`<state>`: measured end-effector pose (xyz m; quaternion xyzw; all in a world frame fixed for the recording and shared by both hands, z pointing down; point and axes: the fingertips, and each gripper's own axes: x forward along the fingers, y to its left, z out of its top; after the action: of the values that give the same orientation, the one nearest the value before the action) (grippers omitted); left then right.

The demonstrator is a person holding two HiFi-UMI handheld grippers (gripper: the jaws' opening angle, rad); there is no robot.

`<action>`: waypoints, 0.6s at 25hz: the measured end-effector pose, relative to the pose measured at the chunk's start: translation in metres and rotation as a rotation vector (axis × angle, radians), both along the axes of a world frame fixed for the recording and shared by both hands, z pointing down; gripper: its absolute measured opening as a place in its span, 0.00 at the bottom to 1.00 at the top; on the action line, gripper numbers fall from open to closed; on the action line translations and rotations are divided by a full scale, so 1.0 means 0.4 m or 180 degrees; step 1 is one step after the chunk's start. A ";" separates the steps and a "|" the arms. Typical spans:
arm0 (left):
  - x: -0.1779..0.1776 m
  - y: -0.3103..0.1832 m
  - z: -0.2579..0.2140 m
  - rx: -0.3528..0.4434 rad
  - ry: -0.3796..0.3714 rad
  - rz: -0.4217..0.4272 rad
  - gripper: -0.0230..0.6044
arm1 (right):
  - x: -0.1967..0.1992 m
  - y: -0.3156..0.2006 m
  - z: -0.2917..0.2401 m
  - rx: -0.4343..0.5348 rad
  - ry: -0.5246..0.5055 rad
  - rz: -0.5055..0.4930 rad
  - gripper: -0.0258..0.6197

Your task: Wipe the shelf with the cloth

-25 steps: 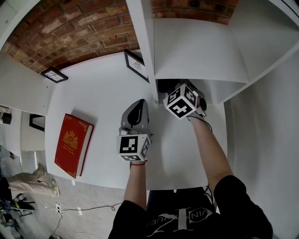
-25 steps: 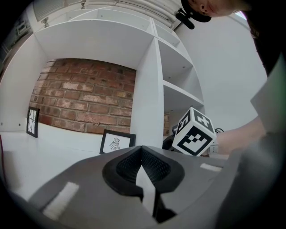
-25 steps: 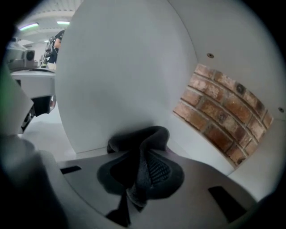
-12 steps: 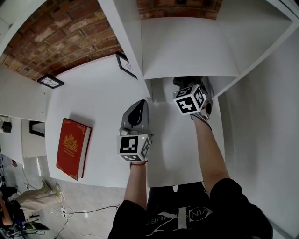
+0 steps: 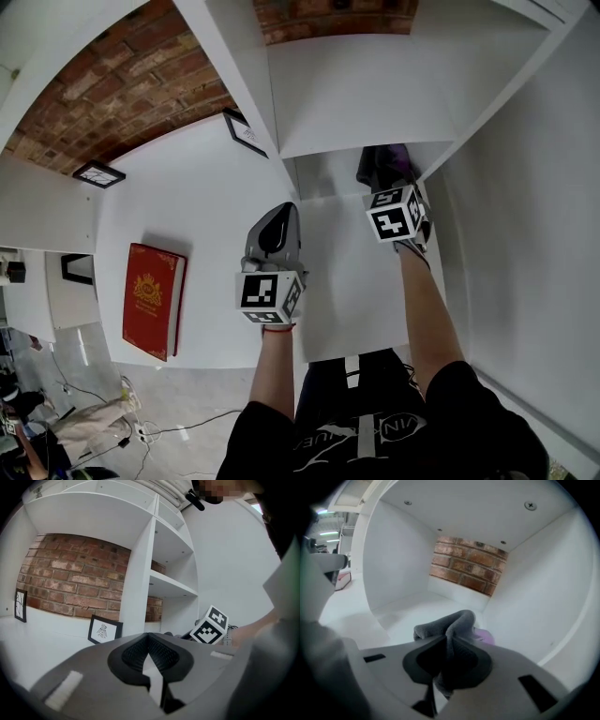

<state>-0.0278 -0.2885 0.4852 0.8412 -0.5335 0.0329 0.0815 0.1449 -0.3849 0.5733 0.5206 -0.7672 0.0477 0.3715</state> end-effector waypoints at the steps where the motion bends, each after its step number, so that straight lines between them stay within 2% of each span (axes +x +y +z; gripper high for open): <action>1: -0.001 0.003 -0.003 -0.0013 0.0008 0.0005 0.05 | -0.007 0.015 0.000 -0.0011 -0.0046 -0.0061 0.10; 5: -0.007 0.008 -0.012 -0.0060 0.0011 0.0040 0.05 | -0.025 0.049 -0.003 -0.0084 -0.0143 -0.0192 0.10; 9: -0.014 0.013 -0.019 -0.0079 -0.0004 0.0052 0.05 | -0.028 0.037 -0.012 -0.0128 -0.0596 0.0058 0.13; 12: -0.020 0.016 -0.027 -0.0094 -0.0008 0.0053 0.05 | -0.025 0.035 -0.004 -0.0220 -0.0816 0.0254 0.28; 15: -0.027 0.015 -0.031 -0.0095 0.0000 0.0045 0.05 | -0.026 0.040 0.004 -0.0343 -0.0913 0.0363 0.26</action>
<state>-0.0387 -0.2824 0.4729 0.8437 -0.5270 0.0415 0.0939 0.1343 -0.3691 0.5748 0.5305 -0.7779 0.1836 0.2823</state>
